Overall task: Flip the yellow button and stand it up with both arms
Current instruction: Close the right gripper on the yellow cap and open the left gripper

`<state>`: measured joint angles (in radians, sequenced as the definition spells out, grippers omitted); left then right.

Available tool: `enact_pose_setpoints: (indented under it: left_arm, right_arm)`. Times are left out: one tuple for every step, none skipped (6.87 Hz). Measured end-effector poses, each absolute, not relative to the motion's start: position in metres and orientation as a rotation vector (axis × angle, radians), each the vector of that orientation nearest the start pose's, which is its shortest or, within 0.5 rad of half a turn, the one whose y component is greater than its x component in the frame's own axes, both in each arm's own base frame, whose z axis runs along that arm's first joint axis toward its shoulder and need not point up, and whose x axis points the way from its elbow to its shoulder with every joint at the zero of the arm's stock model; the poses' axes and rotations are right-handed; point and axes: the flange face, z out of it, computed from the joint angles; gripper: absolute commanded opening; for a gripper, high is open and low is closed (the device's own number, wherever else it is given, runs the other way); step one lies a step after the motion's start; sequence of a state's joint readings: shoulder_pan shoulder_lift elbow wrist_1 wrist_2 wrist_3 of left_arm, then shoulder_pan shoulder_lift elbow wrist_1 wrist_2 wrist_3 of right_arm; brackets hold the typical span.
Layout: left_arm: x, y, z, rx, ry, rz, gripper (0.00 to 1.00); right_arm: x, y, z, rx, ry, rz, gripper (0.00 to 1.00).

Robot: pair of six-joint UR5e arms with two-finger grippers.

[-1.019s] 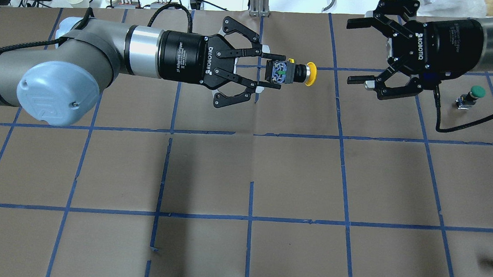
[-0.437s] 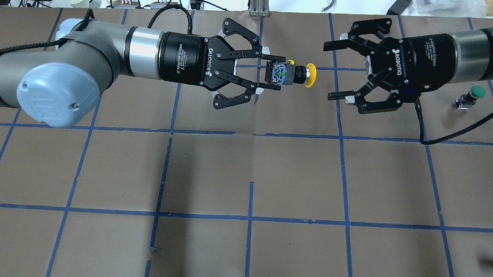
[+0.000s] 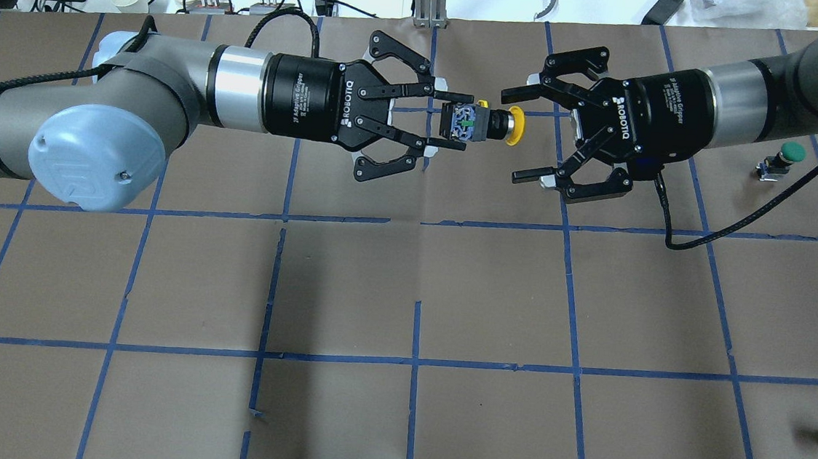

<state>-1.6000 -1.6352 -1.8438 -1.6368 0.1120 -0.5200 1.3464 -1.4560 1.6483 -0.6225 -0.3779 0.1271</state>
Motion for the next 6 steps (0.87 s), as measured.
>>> enact_pose_setpoints:
  left_arm:
    - [-0.2463, -0.4777, 0.4075, 0.715, -1.575, -0.747, 0.04]
    - [-0.2464, -0.4773, 0.4075, 0.715, -1.576, -0.748, 0.04]
    - [-0.2465, -0.4773, 0.4078, 0.714, -1.576, -0.747, 0.04]
    - [-0.2463, -0.4774, 0.4082, 0.714, -1.576, -0.746, 0.05]
    - [-0.2463, -0.4775, 0.4084, 0.714, -1.576, -0.746, 0.27]
    - [-0.2461, -0.4775, 0.4086, 0.714, -1.576, -0.746, 0.37]
  right_arm:
    - [0.1232, -0.4816, 0.4029, 1.016, 1.537, 1.026, 0.46]
    - [0.1230, -0.4825, 0.4022, 1.017, 1.535, 1.024, 0.31]
    - [0.1231, -0.4826, 0.4021, 1.017, 1.536, 1.025, 0.24]
    - [0.1230, -0.4833, 0.4033, 1.016, 1.536, 1.022, 0.21]
    - [0.1230, -0.4843, 0.4051, 1.019, 1.534, 1.020, 0.17]
    - [0.1229, -0.4852, 0.4068, 1.023, 1.531, 1.018, 0.17]
